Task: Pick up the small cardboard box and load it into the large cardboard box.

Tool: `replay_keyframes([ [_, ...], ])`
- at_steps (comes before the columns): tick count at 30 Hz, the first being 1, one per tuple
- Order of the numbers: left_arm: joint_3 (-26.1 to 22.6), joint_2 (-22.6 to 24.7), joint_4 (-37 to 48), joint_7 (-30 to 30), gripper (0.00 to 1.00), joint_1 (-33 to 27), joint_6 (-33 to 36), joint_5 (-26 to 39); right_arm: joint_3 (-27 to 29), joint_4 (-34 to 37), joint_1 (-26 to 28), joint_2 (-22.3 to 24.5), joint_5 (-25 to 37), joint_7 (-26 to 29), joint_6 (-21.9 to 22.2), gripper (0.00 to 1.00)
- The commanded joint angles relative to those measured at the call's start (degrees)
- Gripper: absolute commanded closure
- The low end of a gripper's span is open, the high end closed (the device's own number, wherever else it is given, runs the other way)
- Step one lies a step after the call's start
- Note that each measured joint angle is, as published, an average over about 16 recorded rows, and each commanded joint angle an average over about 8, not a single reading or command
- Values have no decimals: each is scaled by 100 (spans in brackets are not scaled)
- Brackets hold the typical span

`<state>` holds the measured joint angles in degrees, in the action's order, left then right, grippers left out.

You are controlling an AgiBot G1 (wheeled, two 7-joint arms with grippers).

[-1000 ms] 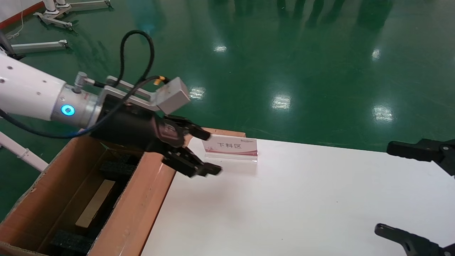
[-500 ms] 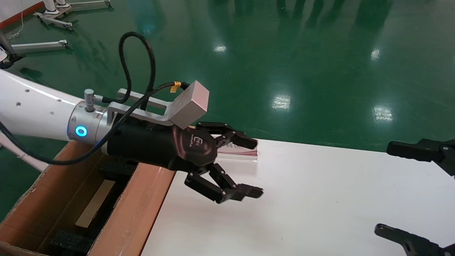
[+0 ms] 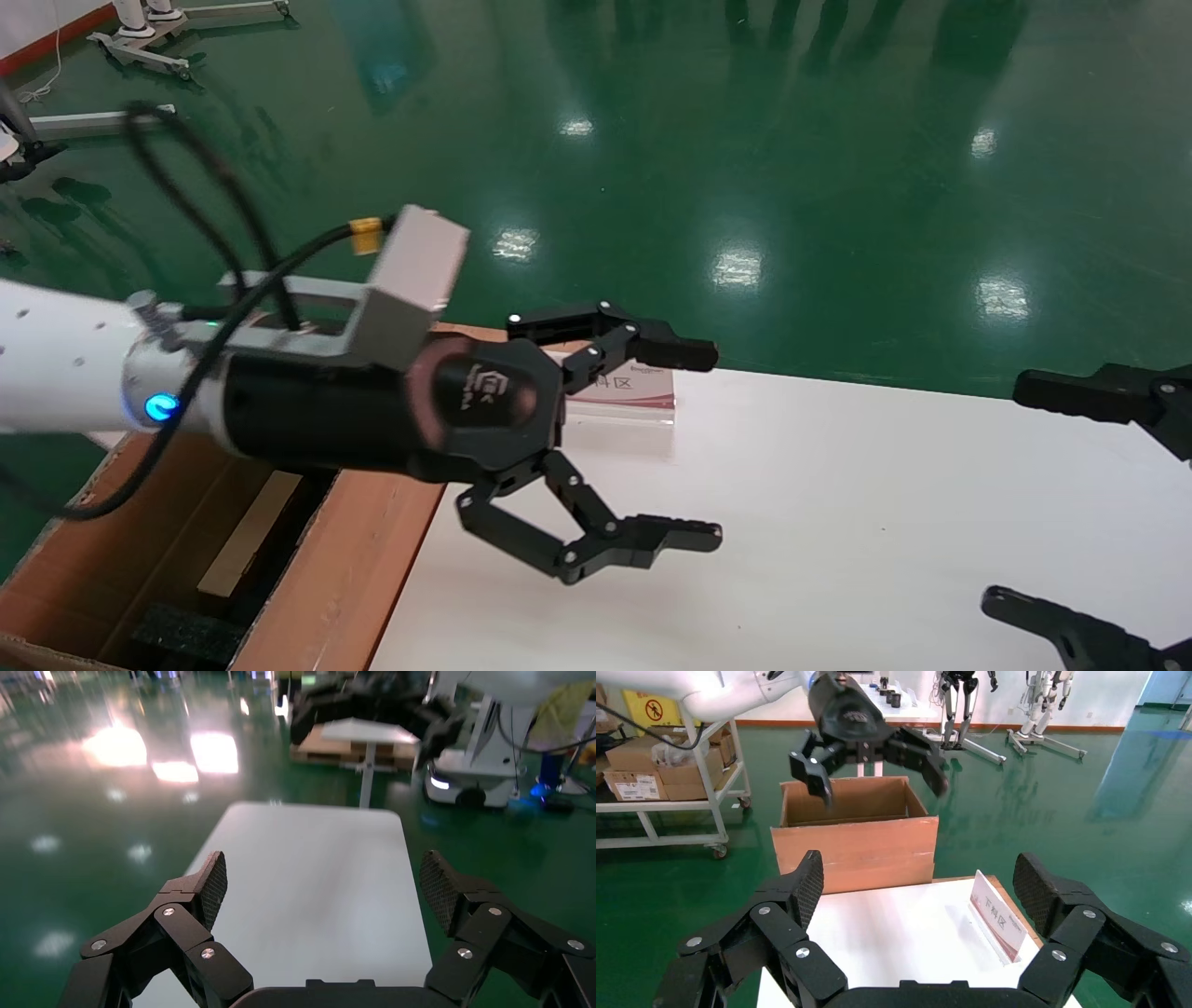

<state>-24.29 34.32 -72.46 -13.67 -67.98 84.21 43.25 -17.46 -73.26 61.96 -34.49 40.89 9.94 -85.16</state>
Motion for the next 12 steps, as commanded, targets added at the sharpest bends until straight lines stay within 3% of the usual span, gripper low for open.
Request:
replay_keyframes([
  [1,374,32,-51,134,0,290,68,-64,-1,0,0,0,0,0,0,0],
  [6,1021,83,-131,324,0,789,176,-165,-1,0,0,1,-1,-1,1,0],
  [12,1175,99,-153,349,0,909,206,-197,-1,1,-1,1,-2,-1,2,0],
])
